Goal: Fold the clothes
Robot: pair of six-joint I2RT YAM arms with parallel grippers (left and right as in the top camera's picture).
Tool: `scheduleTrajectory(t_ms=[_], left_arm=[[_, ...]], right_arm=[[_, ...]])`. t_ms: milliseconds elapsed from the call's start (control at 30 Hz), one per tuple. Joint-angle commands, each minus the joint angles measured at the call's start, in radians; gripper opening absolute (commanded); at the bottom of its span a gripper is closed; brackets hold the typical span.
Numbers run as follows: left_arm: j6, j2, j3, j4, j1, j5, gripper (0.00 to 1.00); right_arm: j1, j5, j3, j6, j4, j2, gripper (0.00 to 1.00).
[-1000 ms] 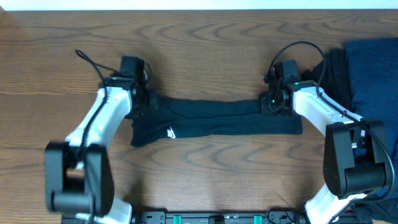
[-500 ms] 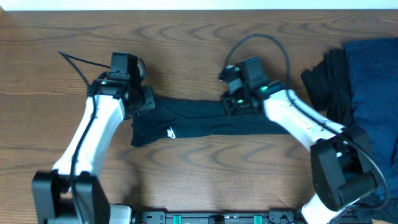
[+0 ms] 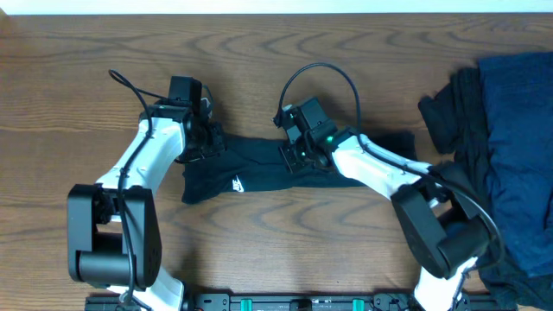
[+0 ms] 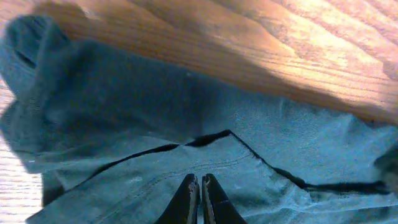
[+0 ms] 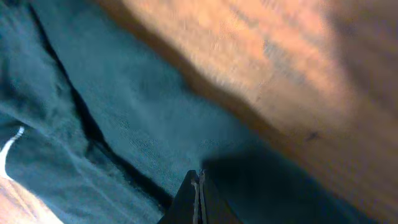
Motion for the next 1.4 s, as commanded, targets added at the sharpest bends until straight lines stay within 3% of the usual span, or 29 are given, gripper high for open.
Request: scheduleTrajectory(t_ms=[0,867,1067,1233,1367], left_arm=[[-0.013,0.023,-0.011,0.002,-0.002,0.018,0.07],[-0.013,0.034,-0.009,0.017,-0.002,0.018,0.07],[-0.013,0.007,0.015,0.005,-0.002,0.019,0.06],[-0.013,-0.037,0.015,-0.011,-0.002,0.022,0.06],[-0.013,-0.040,0.015,-0.034,-0.002,0.021,0.07]], right_arm=[[0.011,-0.065,0.010,0.059,-0.001,0.018,0.01],[0.007,-0.284,0.012,0.122,-0.183,0.017,0.03],[-0.024,-0.447,0.080,0.118,-0.231,-0.011,0.02],[-0.043,-0.389,0.162,0.035,-0.326,-0.029,0.03],[-0.050,-0.219,0.170,0.036,-0.270,-0.027,0.01]])
